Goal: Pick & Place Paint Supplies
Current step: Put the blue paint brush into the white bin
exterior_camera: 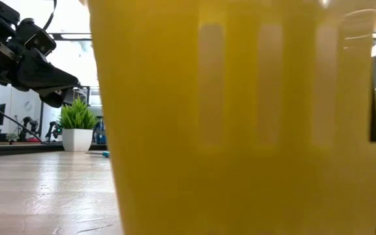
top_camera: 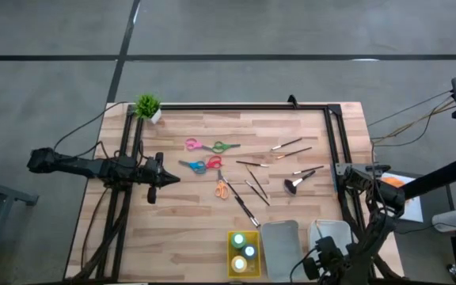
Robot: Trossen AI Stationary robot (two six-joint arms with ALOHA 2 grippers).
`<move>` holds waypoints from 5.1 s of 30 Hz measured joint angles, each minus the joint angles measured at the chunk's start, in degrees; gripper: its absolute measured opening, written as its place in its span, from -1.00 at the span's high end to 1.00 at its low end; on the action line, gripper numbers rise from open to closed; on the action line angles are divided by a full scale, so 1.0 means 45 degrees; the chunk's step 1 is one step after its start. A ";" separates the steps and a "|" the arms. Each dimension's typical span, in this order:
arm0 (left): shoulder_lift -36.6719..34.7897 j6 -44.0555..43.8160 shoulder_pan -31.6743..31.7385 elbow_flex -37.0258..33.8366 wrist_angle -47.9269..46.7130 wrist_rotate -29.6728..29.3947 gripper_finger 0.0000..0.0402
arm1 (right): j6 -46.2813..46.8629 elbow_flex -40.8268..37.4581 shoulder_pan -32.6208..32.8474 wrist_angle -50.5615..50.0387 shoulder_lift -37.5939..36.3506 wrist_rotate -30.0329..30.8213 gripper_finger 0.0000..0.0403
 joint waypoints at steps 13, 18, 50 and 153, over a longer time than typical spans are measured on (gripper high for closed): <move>0.0001 0.0000 -0.0001 0.0000 0.0000 0.0002 1.00 | 0.0073 -0.0242 0.0005 0.0451 -0.0026 0.0023 0.91; -0.0002 0.0000 0.0001 0.0000 0.0000 0.0004 1.00 | 0.0084 -0.0233 0.0003 0.0447 -0.0028 0.0055 0.70; -0.0004 0.0000 0.0004 0.0000 0.0000 0.0001 1.00 | -0.0280 -0.0285 -0.1666 -0.2706 -0.4280 0.1762 0.55; -0.0004 0.0000 -0.0001 0.0000 0.0000 0.0004 1.00 | -2.1480 -0.9253 -1.1560 0.0148 0.0059 -0.4060 0.55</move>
